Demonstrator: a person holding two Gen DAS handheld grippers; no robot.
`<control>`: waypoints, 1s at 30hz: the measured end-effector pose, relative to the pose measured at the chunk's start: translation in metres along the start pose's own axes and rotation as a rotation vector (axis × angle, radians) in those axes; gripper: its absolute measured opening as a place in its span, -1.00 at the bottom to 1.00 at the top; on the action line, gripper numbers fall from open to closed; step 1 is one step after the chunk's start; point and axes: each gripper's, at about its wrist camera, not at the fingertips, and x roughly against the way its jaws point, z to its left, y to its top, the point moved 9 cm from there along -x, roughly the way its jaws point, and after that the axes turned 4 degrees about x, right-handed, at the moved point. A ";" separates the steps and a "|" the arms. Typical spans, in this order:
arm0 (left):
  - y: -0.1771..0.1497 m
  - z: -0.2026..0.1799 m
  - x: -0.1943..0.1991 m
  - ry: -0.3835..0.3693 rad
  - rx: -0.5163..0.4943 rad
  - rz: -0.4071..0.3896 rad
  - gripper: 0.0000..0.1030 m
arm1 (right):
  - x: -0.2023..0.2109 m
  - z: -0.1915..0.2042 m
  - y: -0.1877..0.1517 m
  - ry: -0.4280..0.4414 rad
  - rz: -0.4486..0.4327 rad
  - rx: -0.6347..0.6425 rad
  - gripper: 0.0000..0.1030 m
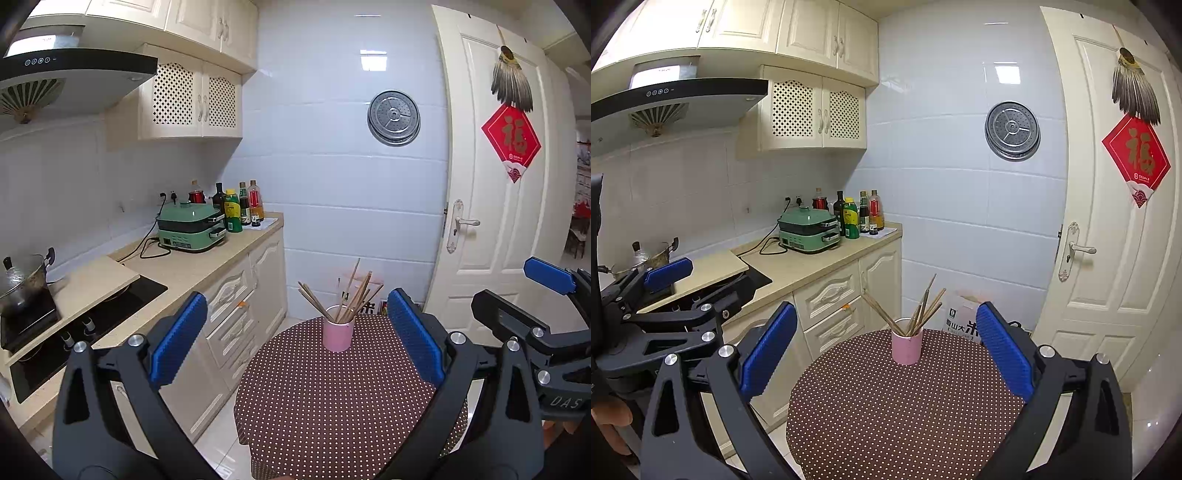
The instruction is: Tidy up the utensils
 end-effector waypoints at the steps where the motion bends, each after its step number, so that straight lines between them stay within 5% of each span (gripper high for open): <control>1: 0.000 0.001 0.000 0.002 0.000 -0.002 0.86 | 0.000 0.001 0.000 0.001 0.000 0.000 0.82; 30: 0.001 0.011 0.003 0.021 -0.005 -0.017 0.86 | -0.002 0.007 0.000 0.011 0.008 -0.004 0.83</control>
